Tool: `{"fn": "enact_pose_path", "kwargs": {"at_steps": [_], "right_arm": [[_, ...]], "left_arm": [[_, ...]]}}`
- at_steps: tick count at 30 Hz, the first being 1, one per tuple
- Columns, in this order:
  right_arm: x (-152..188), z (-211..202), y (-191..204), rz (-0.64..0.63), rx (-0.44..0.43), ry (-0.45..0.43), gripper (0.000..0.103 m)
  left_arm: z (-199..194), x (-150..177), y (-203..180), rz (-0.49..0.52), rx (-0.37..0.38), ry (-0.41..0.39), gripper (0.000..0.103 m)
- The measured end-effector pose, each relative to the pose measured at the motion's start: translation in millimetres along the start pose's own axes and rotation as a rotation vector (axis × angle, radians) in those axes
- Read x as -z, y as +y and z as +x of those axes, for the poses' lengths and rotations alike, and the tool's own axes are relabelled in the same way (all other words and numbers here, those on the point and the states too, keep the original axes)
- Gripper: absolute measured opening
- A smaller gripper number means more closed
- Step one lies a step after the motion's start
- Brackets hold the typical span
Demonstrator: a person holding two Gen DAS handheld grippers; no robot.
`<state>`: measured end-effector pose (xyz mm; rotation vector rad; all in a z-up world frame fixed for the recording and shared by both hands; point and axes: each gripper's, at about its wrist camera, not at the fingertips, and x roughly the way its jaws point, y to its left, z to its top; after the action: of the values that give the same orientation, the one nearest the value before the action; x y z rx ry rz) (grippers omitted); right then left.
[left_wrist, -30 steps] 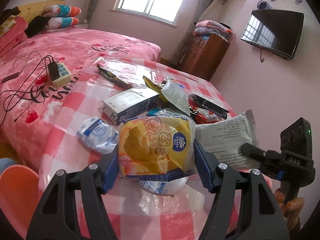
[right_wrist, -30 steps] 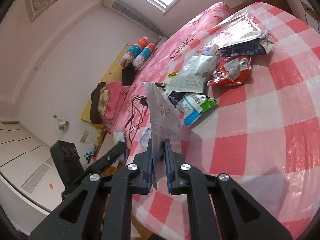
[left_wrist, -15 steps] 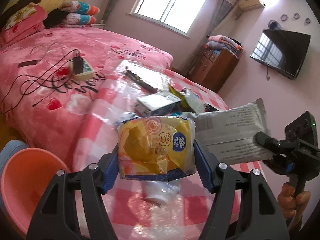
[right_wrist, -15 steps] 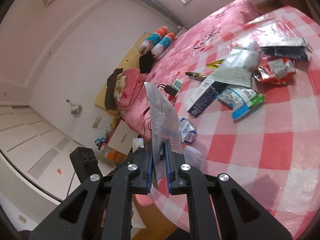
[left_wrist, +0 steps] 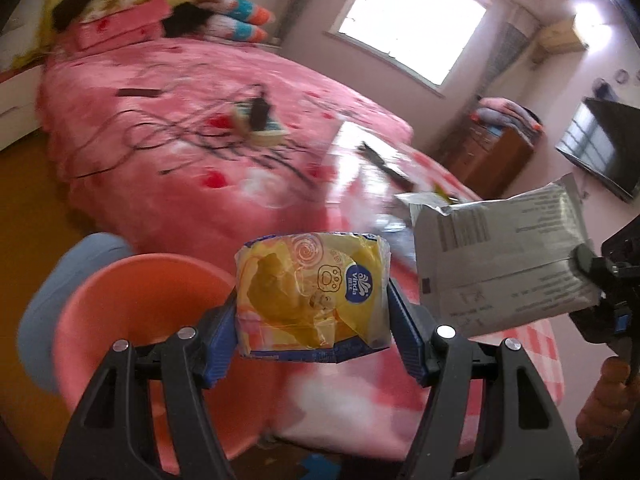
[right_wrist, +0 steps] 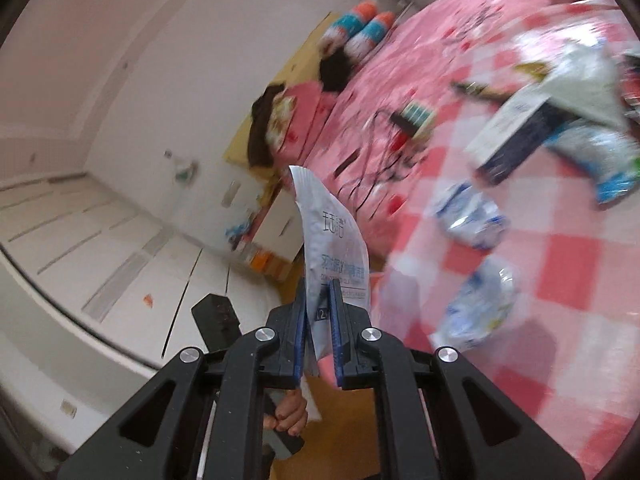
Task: Collect trash
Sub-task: 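Carry the yellow bread bag with the left tool to the pink bin, then open the left tool over the pink bin while the right tool drops its wrapper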
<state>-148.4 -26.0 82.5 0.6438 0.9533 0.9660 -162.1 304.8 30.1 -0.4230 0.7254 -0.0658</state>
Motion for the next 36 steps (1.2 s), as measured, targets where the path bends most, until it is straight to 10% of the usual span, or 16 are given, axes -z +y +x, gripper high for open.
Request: {"fn": "enact_pose_path", "kwargs": {"at_steps": [9,11,12,13,18,26,36], "right_arm": [[20,120,22,-0.061,0.003,0.251,0.015],[26,142,20,-0.108,0.088,0.285,0.023],[28,147,20,-0.130,0.121,0.285,0.044],[29,147,19,-0.153,0.165,0.270,0.063],[27,119,14,-0.198,0.228,0.162,0.075],[12,42,-1,-0.236,0.331,-0.051,0.081],[16,-9,-26,-0.351,0.552,-0.204,0.086]], "left_arm": [[-12,14,73,-0.108,-0.154,-0.005,0.072],[-10,17,87,-0.134,-0.189,0.007,0.087],[-10,19,94,-0.148,-0.203,0.005,0.088],[-10,21,100,-0.162,-0.222,0.006,0.089],[-17,30,110,-0.163,-0.276,-0.003,0.090],[-31,31,92,-0.087,-0.278,-0.105,0.090],[-23,20,37,0.017,-0.313,-0.051,0.090]]}}
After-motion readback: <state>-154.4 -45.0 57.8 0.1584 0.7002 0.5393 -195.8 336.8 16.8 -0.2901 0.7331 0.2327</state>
